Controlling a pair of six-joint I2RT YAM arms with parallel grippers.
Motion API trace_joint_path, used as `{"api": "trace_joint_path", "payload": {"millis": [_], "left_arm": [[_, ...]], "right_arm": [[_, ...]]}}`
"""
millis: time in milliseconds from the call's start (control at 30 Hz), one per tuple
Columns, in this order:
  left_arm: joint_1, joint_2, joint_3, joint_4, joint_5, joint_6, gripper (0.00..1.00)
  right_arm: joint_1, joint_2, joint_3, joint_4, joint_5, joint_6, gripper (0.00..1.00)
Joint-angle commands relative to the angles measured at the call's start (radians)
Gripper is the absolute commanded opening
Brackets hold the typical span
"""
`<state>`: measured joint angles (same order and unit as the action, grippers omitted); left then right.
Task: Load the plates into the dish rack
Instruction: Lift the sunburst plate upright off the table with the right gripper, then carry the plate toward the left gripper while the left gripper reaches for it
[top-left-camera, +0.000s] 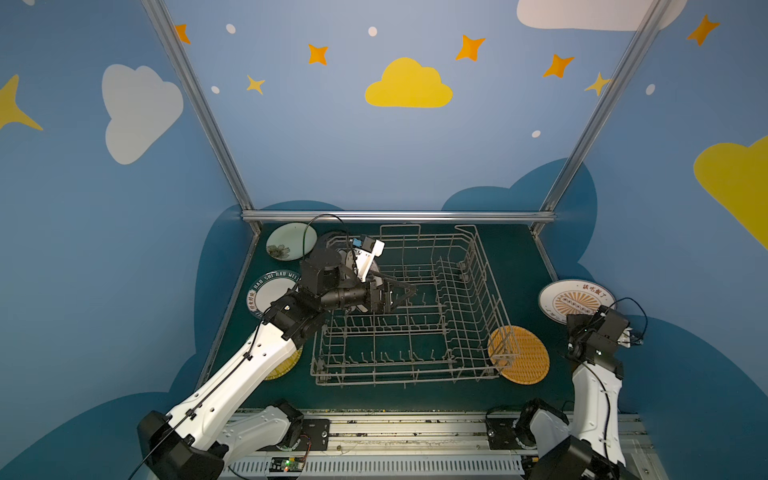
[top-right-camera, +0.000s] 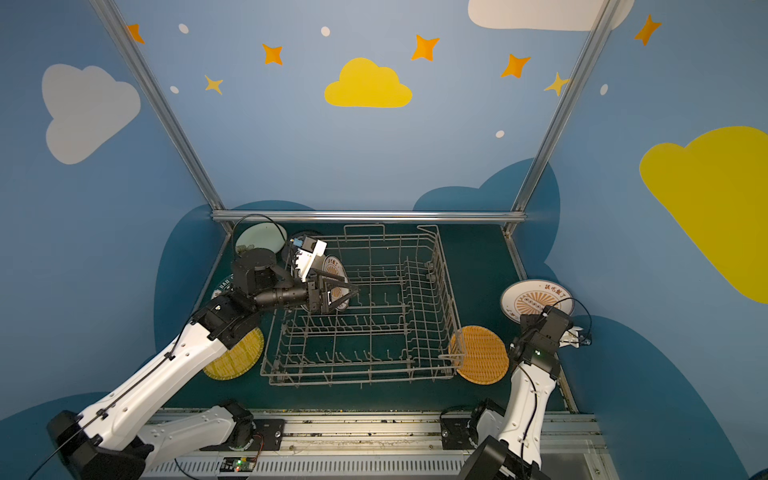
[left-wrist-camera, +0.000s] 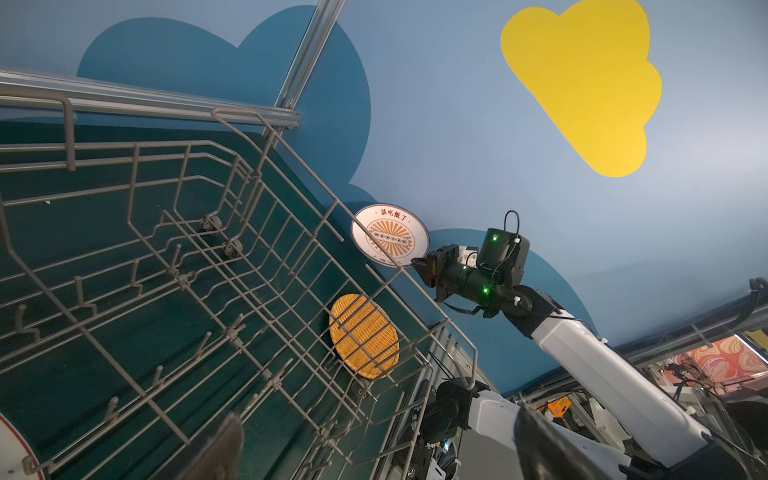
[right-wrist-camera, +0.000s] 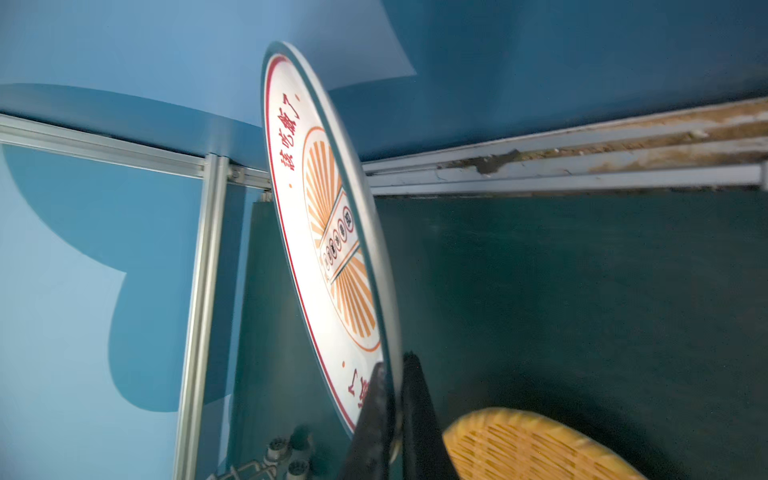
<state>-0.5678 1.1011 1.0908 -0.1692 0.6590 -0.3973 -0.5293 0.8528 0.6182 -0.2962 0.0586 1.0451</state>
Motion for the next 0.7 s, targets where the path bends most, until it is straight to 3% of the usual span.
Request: {"api": "trace_joint_path", "payload": {"millis": [0, 367, 667], "left_arm": [[0.013, -0.018, 0.006, -0.008, -0.040, 0.003, 1.00], [0.096, -0.001, 0.000, 0.012, -0.061, -0.049, 1.00], [0.163, -0.010, -0.033, 0.102, 0.001, -0.109, 1.00]], "right_arm": [[0.023, 0.005, 0.161, -0.036, -0.044, -0.018, 0.00], [0.338, 0.075, 0.595, -0.089, -0.268, -0.175, 0.00], [0.688, 0.167, 0.749, -0.148, -0.400, -0.287, 0.00]]}}
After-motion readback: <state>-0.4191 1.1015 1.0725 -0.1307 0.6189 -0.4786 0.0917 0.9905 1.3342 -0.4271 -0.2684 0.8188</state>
